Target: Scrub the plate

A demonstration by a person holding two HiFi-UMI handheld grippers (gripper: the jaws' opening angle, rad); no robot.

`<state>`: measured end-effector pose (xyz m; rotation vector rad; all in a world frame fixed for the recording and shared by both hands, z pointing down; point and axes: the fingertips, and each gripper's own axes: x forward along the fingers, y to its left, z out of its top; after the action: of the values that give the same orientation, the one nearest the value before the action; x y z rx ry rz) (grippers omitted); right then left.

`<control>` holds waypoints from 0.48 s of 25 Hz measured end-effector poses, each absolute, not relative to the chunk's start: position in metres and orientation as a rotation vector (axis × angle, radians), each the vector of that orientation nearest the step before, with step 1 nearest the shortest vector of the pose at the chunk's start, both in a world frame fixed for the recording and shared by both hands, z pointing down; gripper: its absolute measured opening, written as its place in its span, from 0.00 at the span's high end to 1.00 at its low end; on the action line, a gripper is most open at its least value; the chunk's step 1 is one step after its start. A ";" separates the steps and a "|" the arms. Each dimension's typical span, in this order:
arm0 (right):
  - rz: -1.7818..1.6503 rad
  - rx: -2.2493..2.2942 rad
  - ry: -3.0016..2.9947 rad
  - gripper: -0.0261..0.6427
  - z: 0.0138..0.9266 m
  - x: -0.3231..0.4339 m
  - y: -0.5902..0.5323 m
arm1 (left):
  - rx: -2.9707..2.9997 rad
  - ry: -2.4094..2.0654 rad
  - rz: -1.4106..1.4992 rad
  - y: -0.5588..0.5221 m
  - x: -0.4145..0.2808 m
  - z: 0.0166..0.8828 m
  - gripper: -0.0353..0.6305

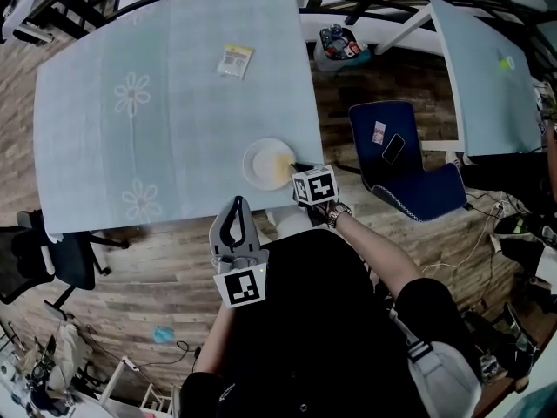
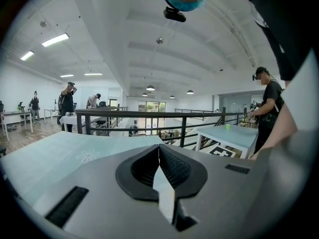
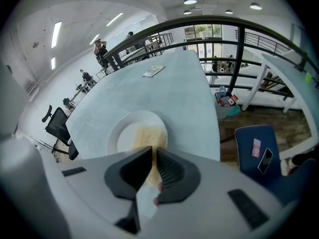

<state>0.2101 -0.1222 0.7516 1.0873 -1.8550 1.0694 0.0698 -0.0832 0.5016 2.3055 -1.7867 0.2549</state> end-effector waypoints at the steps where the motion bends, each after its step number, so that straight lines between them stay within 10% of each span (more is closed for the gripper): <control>1: 1.075 1.098 -1.851 0.92 0.752 0.212 -0.123 | 2.310 -1.778 0.252 -0.084 0.070 0.502 0.93; 12: 1.093 1.338 -1.744 0.92 0.745 0.235 -0.129 | 2.381 -1.676 0.232 -0.092 0.051 0.505 0.93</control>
<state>0.2347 -0.1291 0.7446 1.3376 -1.7443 1.0932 0.0511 -0.0921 0.5051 2.3813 -1.6762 0.2317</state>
